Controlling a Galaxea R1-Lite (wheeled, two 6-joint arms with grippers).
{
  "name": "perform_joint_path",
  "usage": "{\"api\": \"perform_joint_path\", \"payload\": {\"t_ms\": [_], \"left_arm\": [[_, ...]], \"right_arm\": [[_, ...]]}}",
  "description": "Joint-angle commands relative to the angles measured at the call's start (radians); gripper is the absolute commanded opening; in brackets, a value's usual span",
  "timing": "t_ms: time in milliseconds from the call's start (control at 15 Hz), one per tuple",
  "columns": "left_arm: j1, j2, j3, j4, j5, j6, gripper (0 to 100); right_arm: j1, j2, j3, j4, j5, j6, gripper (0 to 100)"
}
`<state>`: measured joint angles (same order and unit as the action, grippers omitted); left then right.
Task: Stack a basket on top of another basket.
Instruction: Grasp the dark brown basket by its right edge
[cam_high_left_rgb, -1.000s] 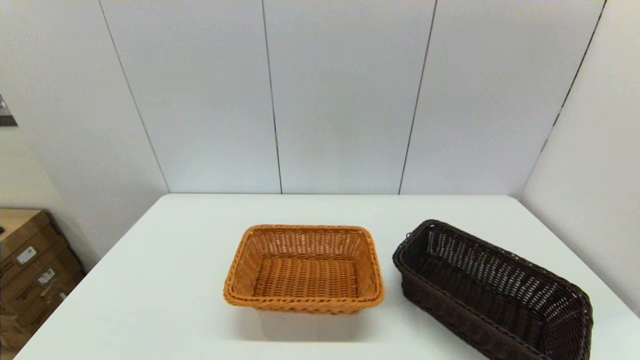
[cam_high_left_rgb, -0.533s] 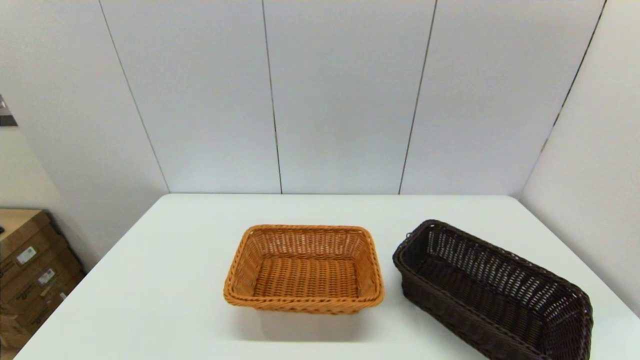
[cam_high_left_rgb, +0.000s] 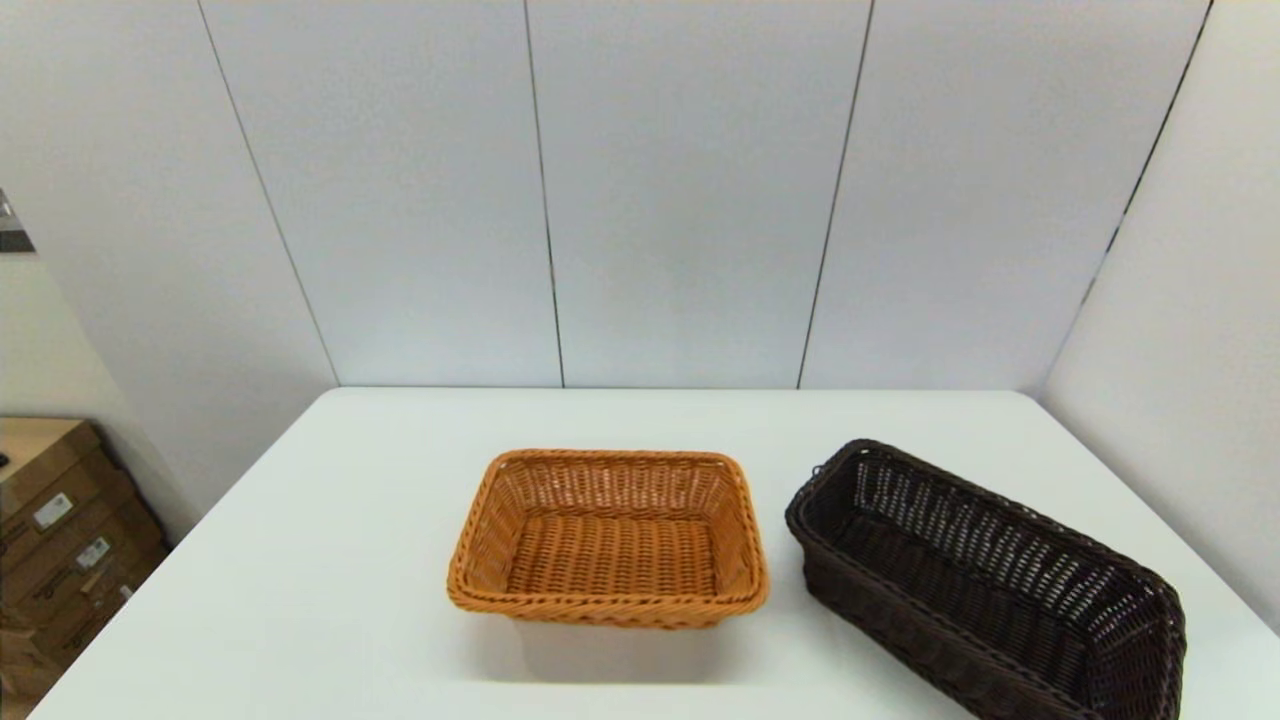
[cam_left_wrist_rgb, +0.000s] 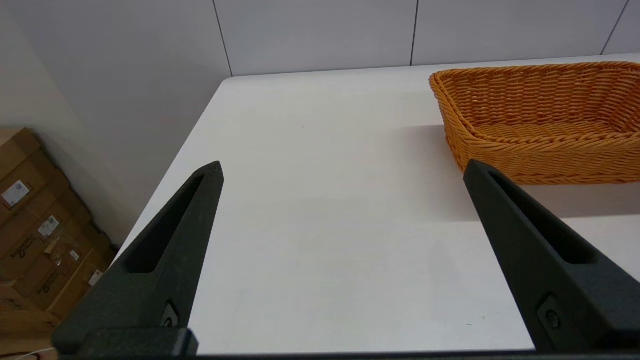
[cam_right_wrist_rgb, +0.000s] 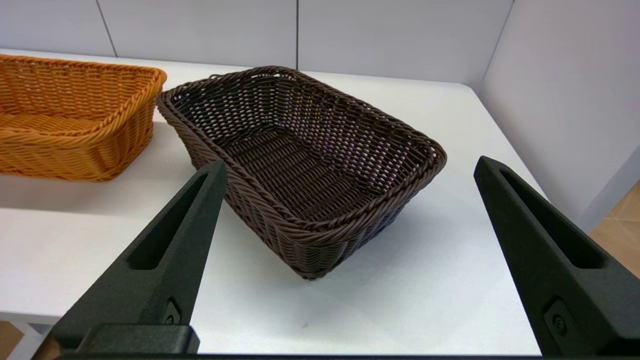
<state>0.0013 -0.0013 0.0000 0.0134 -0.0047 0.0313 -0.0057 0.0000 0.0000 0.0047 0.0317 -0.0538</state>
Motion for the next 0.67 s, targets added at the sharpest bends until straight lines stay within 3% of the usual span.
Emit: {"api": "perform_joint_path", "payload": {"t_ms": [67, 200, 667], "left_arm": [[0.000, 0.001, 0.003, 0.000, 0.000, 0.001, 100], [0.000, 0.001, 0.003, 0.000, 0.000, -0.001, 100], [0.000, 0.001, 0.003, 0.000, 0.000, -0.001, 100]], "right_arm": [[0.001, 0.008, -0.002, 0.008, 0.001, -0.001, 100], [0.000, 0.051, -0.025, 0.034, 0.002, -0.008, 100], [0.018, 0.497, -0.364, 0.047, 0.028, -0.006, 100]]}}
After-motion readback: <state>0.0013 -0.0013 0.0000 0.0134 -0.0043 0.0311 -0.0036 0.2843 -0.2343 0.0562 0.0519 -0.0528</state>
